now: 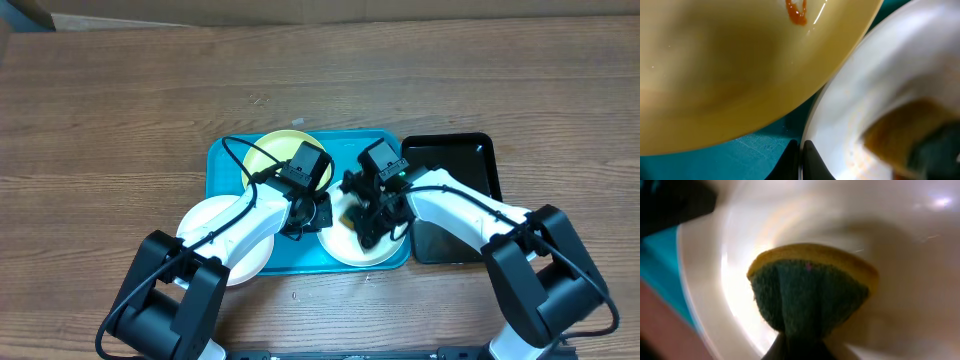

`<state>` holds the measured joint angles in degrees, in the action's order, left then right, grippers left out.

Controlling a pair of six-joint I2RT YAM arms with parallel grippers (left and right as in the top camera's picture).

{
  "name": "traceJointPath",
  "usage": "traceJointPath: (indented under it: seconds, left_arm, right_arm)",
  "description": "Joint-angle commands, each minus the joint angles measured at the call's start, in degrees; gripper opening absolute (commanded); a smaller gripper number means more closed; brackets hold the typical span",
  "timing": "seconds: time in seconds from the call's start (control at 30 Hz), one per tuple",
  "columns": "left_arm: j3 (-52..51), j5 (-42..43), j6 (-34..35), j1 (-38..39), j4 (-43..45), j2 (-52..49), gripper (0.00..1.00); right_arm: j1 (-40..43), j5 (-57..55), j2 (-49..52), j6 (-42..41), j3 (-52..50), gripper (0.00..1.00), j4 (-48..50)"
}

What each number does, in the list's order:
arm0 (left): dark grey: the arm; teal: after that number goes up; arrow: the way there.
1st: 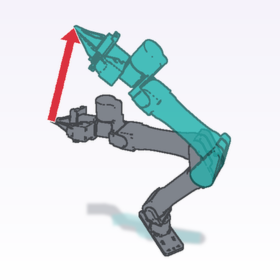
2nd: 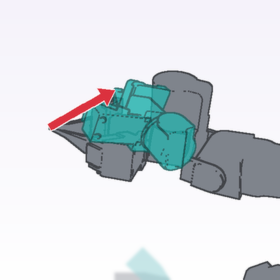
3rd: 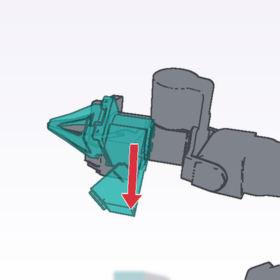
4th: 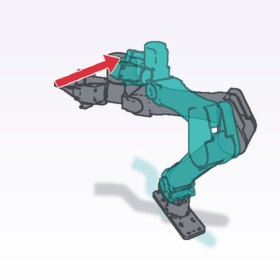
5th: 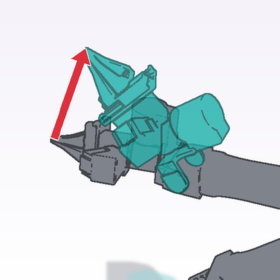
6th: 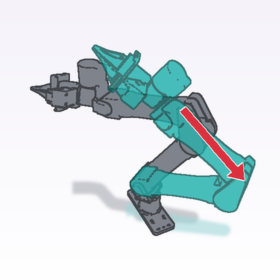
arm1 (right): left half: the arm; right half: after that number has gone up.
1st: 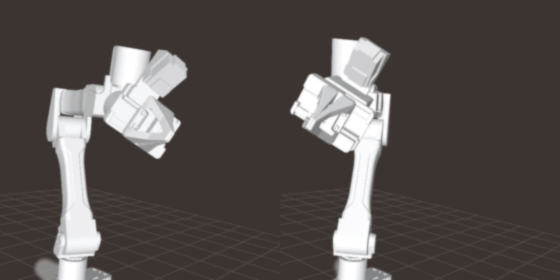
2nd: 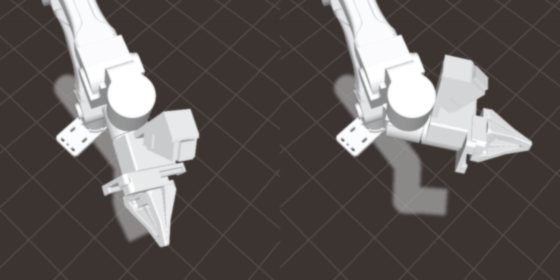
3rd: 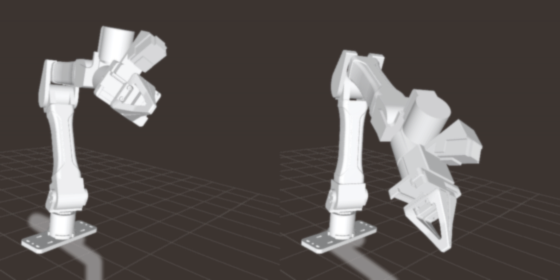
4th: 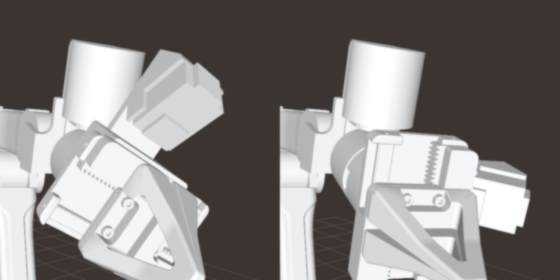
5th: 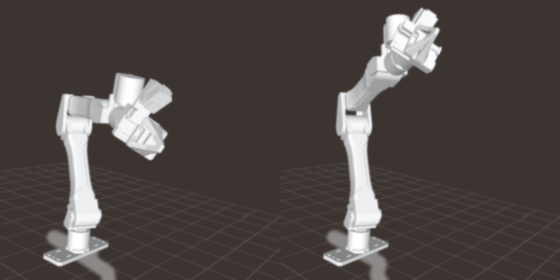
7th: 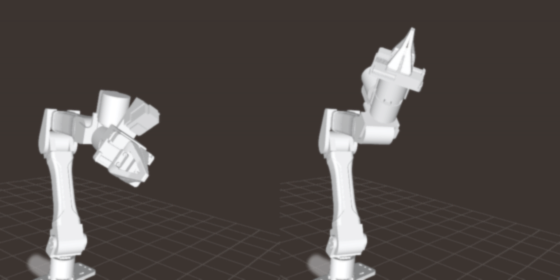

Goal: Clean dirty plates on tray and stack at the side
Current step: 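Scrub the right white plate with the sponge in the right gripper, then rinse the sponge in the black tray with the right gripper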

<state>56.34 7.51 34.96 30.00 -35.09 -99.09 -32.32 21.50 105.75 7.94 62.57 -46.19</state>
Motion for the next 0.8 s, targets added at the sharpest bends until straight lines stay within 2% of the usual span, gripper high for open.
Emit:
traceJointPath:
  seconds: [0.0, 0.23, 0.33, 0.5, 0.63, 0.77]
  left_arm:
    - [-0.3, 0.2, -0.3, 0.0, 0.0, -0.7, 0.05]
    - [-0.3, 0.2, -0.3, 0.0, -0.2, -0.7, 0.05]
    - [-0.3, 0.2, -0.3, 0.0, -0.2, -0.7, 0.06]
    - [-0.3, 0.2, -0.3, 0.0, -0.2, -0.7, 0.08]
    - [-0.3, 0.2, -0.3, 0.0, -0.2, -0.7, 0.09]
    - [-0.3, 0.2, -0.3, 0.0, 0.0, -0.7, 0.09]
  right_arm:
    - [2.2, 6.7, 0.9, 4.5, 6.8, 0.04, -3.7]
    - [9.9, 6.4, 0.9, 5.6, 22.4, 0.04, -20.3]
    - [14.3, -0.1, 0.9, 2.5, 26.6, 0.04, -24.3]
    - [22.3, -14.6, 0.9, -9.1, 26.3, 0.04, -25.3]
    - [26.5, -15.5, 0.9, -12.6, 23.9, 0.04, -24.1]
    - [27.5, -15.5, 0.9, -12.7, 18.6, 0.04, -20.1]
